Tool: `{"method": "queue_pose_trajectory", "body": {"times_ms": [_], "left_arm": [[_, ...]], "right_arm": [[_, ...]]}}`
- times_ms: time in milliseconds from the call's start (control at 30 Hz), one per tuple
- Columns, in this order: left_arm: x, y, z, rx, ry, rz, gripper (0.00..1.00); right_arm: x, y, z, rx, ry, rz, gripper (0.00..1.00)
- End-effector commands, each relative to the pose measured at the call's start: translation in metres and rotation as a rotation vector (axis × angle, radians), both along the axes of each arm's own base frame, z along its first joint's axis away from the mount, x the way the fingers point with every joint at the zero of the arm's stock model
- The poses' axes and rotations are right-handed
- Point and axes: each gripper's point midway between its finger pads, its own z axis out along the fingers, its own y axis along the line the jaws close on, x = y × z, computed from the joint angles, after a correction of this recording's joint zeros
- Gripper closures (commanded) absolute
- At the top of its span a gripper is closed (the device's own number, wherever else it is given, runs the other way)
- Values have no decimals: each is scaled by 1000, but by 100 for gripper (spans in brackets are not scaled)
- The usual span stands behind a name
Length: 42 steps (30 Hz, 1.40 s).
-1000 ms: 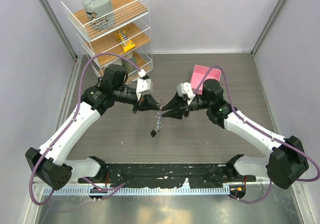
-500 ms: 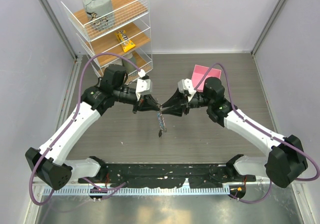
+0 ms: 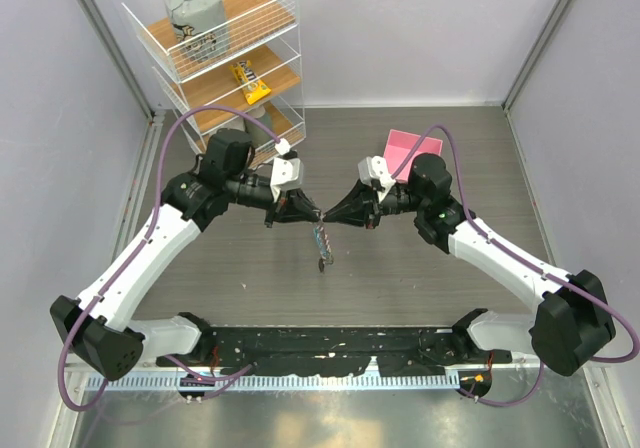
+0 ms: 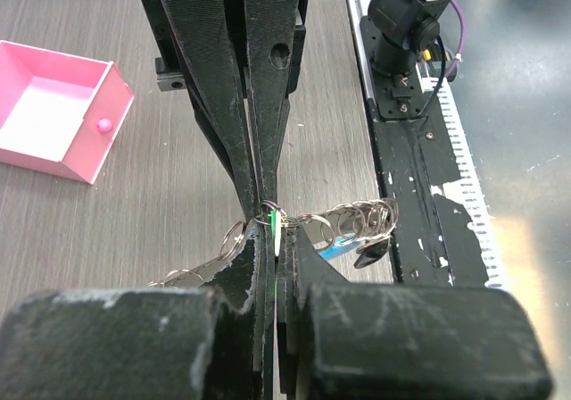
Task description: Remove the keys from the keyring
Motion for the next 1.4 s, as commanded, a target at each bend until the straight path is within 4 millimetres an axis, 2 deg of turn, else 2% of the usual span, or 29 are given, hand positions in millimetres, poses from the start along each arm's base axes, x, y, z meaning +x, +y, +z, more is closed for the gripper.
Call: {"method": "queue_pose_trajectory", "body": {"times_ms": [0, 200, 233, 267, 367, 567, 667, 700, 933, 1000, 1133, 1367], "left_arm": [[-2, -1, 21, -50, -78, -11, 100], [2, -1, 20, -33, -63, 7, 100], [3, -1, 19, -30, -59, 8, 100], [4, -1, 18, -26, -56, 13, 100], [8, -1, 15, -6, -49, 33, 100], [15, -3, -4, 80, -44, 66, 100], [31, 0, -20, 180, -33, 145, 100], [33, -1, -24, 201, -17, 149, 100], [37, -5, -26, 209, 25, 154, 100], [34, -8, -27, 205, 41, 137, 100], [24, -11, -22, 172, 61, 89, 100], [16, -6, -26, 181, 64, 85, 100]], "right_arm": [[-6, -2, 20, 46, -71, 8, 95], [1, -5, 13, -37, -93, -72, 95], [1, -2, 17, -39, -133, -72, 95], [2, -3, 8, -78, -109, -90, 95], [-1, 5, 3, -128, -150, -99, 95], [2, 9, 1, -181, -193, -146, 95], [-2, 15, -4, -228, -238, -157, 95], [2, 14, -10, -265, -240, -190, 95], [-1, 26, -23, -352, -314, -214, 95], [0, 27, -24, -357, -325, -226, 95], [16, 25, -24, -381, -332, -318, 95], [19, 24, -18, -362, -316, -346, 95]]}}
